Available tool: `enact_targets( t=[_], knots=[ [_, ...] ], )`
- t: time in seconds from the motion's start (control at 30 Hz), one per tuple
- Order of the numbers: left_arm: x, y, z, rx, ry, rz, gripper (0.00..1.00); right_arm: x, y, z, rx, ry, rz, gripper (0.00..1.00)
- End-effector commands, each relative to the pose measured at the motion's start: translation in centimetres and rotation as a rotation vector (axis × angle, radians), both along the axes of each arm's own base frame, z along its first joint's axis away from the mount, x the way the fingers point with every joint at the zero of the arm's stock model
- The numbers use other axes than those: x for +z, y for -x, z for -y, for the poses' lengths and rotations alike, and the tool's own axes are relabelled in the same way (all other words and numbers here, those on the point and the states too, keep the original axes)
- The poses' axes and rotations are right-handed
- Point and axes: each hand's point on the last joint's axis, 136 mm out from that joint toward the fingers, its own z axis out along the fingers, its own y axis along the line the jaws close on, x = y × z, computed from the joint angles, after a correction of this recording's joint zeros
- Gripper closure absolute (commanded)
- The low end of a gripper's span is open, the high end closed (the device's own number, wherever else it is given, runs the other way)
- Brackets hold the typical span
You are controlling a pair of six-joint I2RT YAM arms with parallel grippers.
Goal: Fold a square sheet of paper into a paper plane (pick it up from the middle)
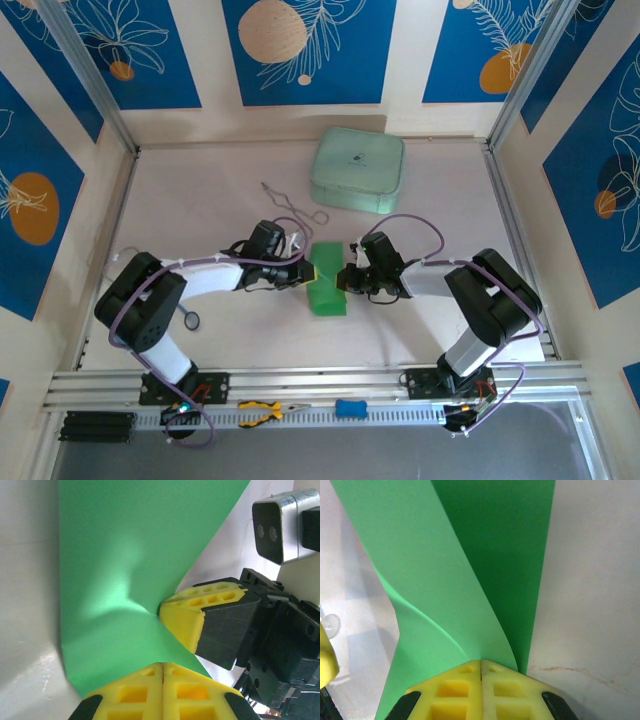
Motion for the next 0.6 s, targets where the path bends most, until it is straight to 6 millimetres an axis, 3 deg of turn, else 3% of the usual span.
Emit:
enact_targets(
  t=[0.0,0.13,0.43,0.57],
  knots=[
    [-0.4,1.0,1.0,-0.017,0.047,-0.034,1.0,-4.7,3.4,4.4,-0.05,0.212,-0.15,1.0],
    [-1.2,1.5,1.5,-0.018,0.084,-0.047,1.0,-4.8,3.5,4.4,-0.049,0.212,-0.154,1.0],
    [-6.3,3.1,-0.8,-0.003,-0.025,-0.076,1.0,-5.1,3.8,4.4,-0.052,0.213,-0.163,1.0],
    [-6.9,3.3,-1.5,-0.002,-0.065,-0.064,1.0,-5.1,3.9,4.5,-0.052,0.217,-0.166,1.0]
  ],
)
